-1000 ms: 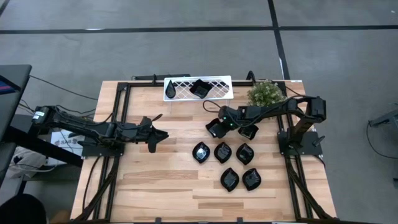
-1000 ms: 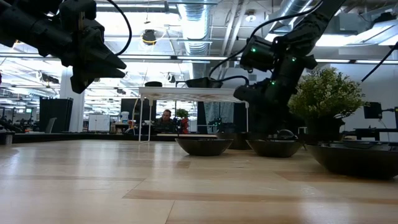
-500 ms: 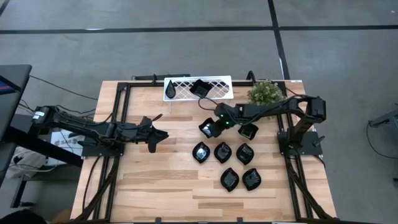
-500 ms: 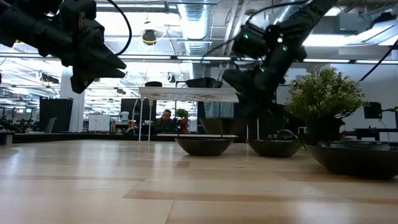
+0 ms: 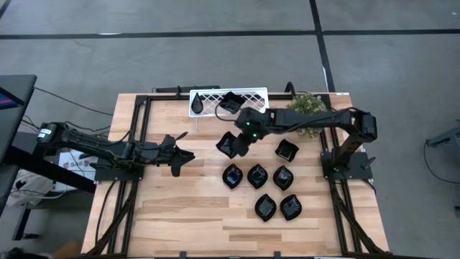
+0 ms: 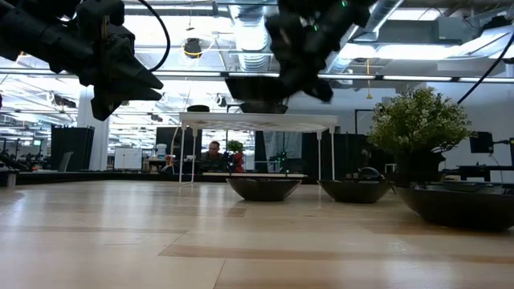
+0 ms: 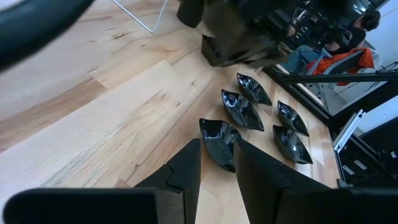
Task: Pick & Place Mini shaped plates
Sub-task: Stack the black distorted square plate on top of the black distorted square plates on the shelf
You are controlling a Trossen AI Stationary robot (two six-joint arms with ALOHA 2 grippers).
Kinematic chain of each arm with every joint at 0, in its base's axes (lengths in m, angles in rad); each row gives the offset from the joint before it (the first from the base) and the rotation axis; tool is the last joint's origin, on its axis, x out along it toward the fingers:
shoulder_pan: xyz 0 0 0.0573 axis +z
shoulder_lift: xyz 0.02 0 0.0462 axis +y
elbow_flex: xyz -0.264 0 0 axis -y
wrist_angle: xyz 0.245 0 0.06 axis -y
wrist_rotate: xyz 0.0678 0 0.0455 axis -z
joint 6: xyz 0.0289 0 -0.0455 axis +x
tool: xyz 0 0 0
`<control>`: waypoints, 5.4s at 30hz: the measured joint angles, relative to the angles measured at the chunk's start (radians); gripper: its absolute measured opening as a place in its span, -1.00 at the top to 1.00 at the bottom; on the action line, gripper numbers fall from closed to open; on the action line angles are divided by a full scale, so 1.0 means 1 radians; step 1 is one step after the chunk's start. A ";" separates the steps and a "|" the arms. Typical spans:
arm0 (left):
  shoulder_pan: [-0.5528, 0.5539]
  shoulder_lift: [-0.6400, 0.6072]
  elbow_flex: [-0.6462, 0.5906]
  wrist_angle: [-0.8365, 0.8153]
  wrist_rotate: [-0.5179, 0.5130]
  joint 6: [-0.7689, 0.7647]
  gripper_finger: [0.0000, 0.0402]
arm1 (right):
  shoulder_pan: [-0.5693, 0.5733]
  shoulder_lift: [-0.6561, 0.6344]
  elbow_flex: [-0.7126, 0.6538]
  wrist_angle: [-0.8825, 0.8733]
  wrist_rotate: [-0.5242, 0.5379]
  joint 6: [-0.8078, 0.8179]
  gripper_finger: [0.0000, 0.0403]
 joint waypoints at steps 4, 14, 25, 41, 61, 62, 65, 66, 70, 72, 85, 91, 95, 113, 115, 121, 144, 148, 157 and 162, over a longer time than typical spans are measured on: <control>0.000 0.000 0.000 0.000 0.000 0.000 0.52 | -0.002 0.000 0.111 -0.048 -0.002 -0.081 0.99; 0.000 0.000 0.000 0.001 0.000 -0.001 0.52 | -0.134 0.000 0.297 -0.134 -0.004 -0.332 0.99; 0.000 0.000 0.000 0.009 0.000 -0.004 0.52 | -0.334 0.000 0.341 -0.156 -0.159 -0.416 0.99; 0.010 -0.001 0.000 0.155 0.124 0.313 0.52 | -0.422 0.168 0.436 -0.142 -0.246 -0.486 0.99; 0.015 -0.001 0.000 0.157 0.142 0.320 0.52 | -0.490 0.289 0.585 -0.369 -0.264 -0.581 0.99; 0.015 -0.001 0.000 0.157 0.142 0.321 0.52 | -0.489 0.289 0.585 -0.372 -0.264 -0.582 0.99; 0.015 0.000 0.000 0.157 0.140 0.322 0.52 | -0.477 0.291 0.585 -0.371 -0.260 -0.593 0.99; 0.015 0.000 0.000 0.157 0.139 0.322 0.52 | -0.474 0.296 0.585 -0.363 -0.259 -0.594 0.99; 0.015 0.000 0.000 0.157 0.139 0.322 0.52 | -0.470 0.317 0.585 -0.367 -0.259 -0.588 0.99; 0.015 0.000 0.000 0.157 0.139 0.322 0.52 | -0.471 0.324 0.585 -0.372 -0.257 -0.584 0.99; 0.015 0.000 0.000 0.158 0.140 0.322 0.52 | -0.468 0.320 0.585 -0.371 -0.250 -0.525 0.99; 0.015 0.000 0.000 0.158 0.140 0.322 0.52 | -0.463 0.320 0.585 -0.371 -0.230 -0.525 0.99; 0.015 0.000 0.000 0.158 0.140 0.322 0.52 | -0.465 0.320 0.585 -0.382 -0.229 -0.525 0.99; 0.015 0.000 0.000 0.158 0.143 0.322 0.52 | -0.464 0.320 0.585 -0.398 -0.229 -0.532 0.61; 0.015 0.000 0.000 0.158 0.143 0.322 0.52 | -0.464 0.320 0.585 -0.398 -0.229 -0.533 0.59; 0.015 0.000 0.000 0.158 0.142 0.322 0.52 | -0.466 0.313 0.585 -0.401 -0.229 -0.533 0.58; 0.015 0.000 0.000 0.158 0.139 0.322 0.52 | -0.455 0.312 0.713 -0.577 -0.226 -0.587 0.58; 0.015 0.000 0.000 0.158 0.140 0.322 0.52 | -0.428 0.300 0.712 -0.731 -0.227 -0.594 0.58; 0.015 0.000 0.000 0.158 0.140 0.322 0.52 | -0.303 0.192 0.686 -1.019 -0.224 -0.528 0.58; 0.015 0.000 0.000 0.159 0.140 0.316 0.52 | -0.216 0.062 0.547 -1.027 -0.144 -0.487 0.58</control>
